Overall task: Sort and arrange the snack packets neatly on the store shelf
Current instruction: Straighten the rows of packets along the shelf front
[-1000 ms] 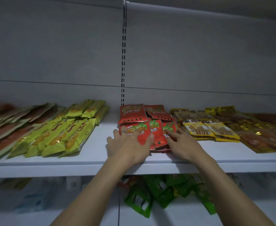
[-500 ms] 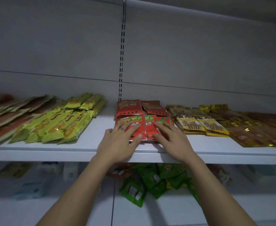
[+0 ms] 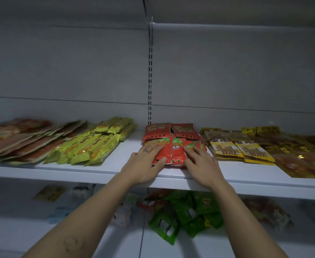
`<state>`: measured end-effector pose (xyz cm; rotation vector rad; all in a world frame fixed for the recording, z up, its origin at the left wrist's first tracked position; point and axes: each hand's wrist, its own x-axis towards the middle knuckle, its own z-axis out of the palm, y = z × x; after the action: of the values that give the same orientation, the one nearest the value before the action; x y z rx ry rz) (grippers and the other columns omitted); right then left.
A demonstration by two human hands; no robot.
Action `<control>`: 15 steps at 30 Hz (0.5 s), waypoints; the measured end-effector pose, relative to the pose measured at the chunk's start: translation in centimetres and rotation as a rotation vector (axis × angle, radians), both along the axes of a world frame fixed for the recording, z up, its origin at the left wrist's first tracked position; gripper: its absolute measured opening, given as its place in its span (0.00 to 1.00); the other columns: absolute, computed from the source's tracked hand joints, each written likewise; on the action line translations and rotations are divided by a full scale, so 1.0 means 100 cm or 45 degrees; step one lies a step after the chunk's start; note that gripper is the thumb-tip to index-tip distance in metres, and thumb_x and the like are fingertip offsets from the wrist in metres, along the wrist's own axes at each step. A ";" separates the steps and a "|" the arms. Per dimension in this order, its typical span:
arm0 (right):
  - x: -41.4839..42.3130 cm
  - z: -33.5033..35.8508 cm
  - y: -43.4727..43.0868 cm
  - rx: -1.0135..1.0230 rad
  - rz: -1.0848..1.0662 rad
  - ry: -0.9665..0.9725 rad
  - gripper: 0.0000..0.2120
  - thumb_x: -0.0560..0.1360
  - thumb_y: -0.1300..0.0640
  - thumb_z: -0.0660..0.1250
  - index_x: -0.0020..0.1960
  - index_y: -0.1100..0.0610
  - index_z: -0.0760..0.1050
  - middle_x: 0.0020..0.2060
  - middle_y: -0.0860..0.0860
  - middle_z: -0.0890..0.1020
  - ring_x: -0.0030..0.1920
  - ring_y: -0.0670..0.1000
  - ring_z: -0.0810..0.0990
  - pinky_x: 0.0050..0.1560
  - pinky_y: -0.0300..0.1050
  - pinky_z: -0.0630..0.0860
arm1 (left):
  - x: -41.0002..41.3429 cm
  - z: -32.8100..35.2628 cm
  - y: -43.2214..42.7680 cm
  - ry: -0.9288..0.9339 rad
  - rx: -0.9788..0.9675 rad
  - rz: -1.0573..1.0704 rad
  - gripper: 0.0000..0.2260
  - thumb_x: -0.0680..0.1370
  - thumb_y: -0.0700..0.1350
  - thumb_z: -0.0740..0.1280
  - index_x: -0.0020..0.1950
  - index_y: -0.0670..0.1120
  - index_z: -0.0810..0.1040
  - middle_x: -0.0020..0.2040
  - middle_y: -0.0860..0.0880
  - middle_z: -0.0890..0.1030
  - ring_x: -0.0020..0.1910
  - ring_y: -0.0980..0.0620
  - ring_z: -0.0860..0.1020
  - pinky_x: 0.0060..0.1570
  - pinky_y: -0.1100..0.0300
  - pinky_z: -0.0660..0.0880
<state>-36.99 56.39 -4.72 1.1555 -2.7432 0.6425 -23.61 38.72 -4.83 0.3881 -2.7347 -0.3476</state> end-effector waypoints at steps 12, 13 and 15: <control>0.107 0.042 -0.078 -0.399 0.074 0.245 0.27 0.78 0.41 0.62 0.76 0.40 0.62 0.78 0.53 0.61 0.76 0.55 0.58 0.75 0.53 0.54 | 0.079 0.042 -0.061 0.600 -0.095 0.117 0.20 0.76 0.52 0.60 0.66 0.47 0.76 0.64 0.48 0.76 0.65 0.45 0.71 0.62 0.50 0.67; 0.121 0.043 -0.095 -0.417 0.111 0.226 0.27 0.77 0.42 0.62 0.76 0.41 0.63 0.77 0.53 0.63 0.75 0.55 0.61 0.74 0.53 0.57 | 0.092 0.047 -0.076 0.633 -0.150 0.167 0.19 0.76 0.52 0.60 0.64 0.48 0.76 0.63 0.47 0.77 0.63 0.44 0.72 0.59 0.50 0.67; 0.149 0.044 -0.133 -0.413 0.190 0.104 0.27 0.78 0.42 0.62 0.76 0.42 0.64 0.75 0.52 0.65 0.72 0.55 0.66 0.71 0.52 0.64 | 0.116 0.058 -0.111 0.586 -0.252 0.343 0.18 0.77 0.54 0.60 0.64 0.49 0.76 0.62 0.45 0.76 0.62 0.43 0.72 0.58 0.48 0.67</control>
<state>-22.10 43.12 -0.36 1.2796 -2.3856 0.9894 -11.98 27.65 0.96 0.5387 -2.2087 -0.0783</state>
